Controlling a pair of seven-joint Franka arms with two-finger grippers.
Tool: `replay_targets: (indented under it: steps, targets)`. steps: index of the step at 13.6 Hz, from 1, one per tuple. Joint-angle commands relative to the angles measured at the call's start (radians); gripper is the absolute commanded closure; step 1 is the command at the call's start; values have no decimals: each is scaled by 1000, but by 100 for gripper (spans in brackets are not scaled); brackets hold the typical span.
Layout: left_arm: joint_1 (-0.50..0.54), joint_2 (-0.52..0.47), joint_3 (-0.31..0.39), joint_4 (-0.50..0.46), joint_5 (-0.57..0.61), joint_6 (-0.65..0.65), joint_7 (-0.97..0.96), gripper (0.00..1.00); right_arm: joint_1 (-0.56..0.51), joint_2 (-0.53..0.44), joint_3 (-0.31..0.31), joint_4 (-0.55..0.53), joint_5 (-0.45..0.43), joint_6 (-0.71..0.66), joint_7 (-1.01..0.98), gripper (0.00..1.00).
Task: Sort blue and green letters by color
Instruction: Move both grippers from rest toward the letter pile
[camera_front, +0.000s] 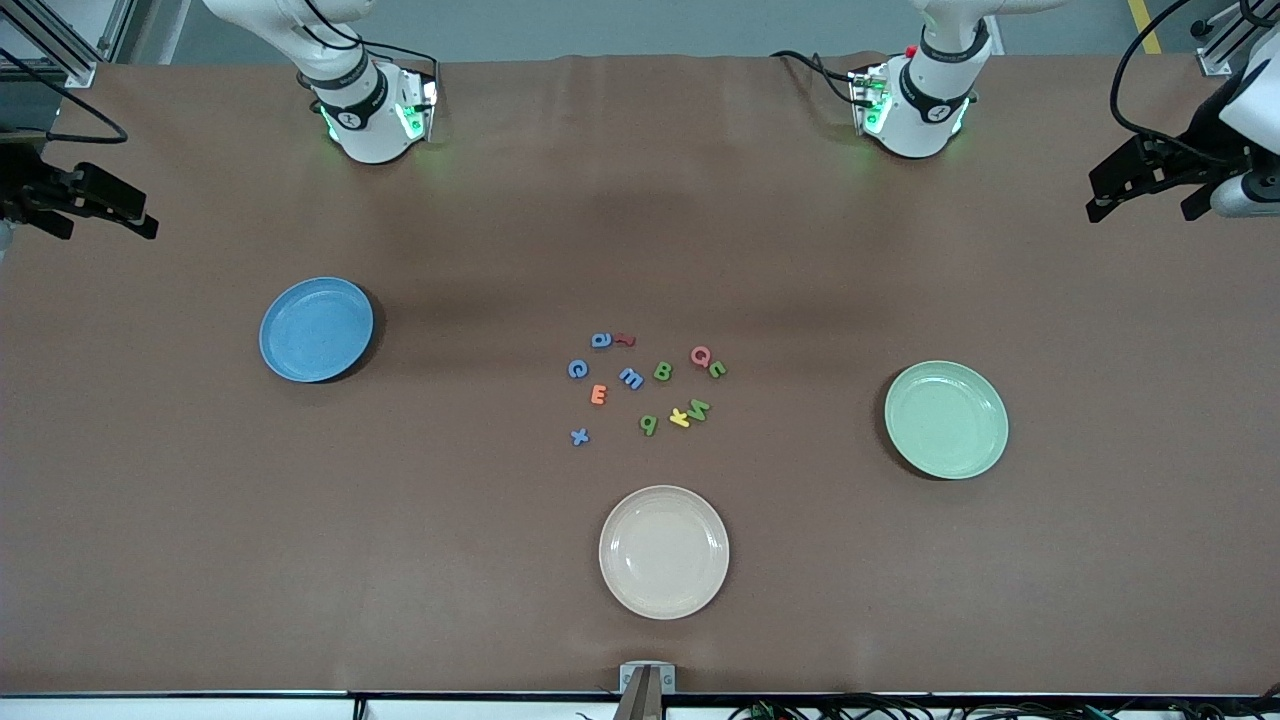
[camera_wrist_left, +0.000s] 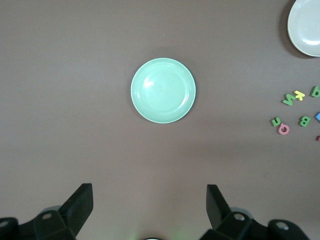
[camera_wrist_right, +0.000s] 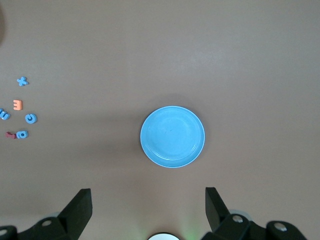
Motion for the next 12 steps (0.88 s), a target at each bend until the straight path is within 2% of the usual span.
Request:
replay_targets:
  steps: [1, 4, 7, 10, 12]
  targets:
    - [7, 8, -10, 25, -2, -22, -2, 0, -20, -22, 14, -17, 17, 12, -11, 0]
    - [-3, 26, -12, 31, -1, -20, -10, 0, -18, -22, 18, -16, 2, 21, -15, 0]
    - [-3, 107, -33, 33, -8, -4, -37, 0, -20, -21, 16, -13, 2, 23, -15, 0]
    - [-4, 193, -103, -18, -4, 117, -160, 0, -23, -8, 13, 38, 2, -10, -3, 0]
    - [-3, 206, -156, -131, -4, 284, -247, 0, -32, 18, 8, 40, 5, -10, -5, 0]
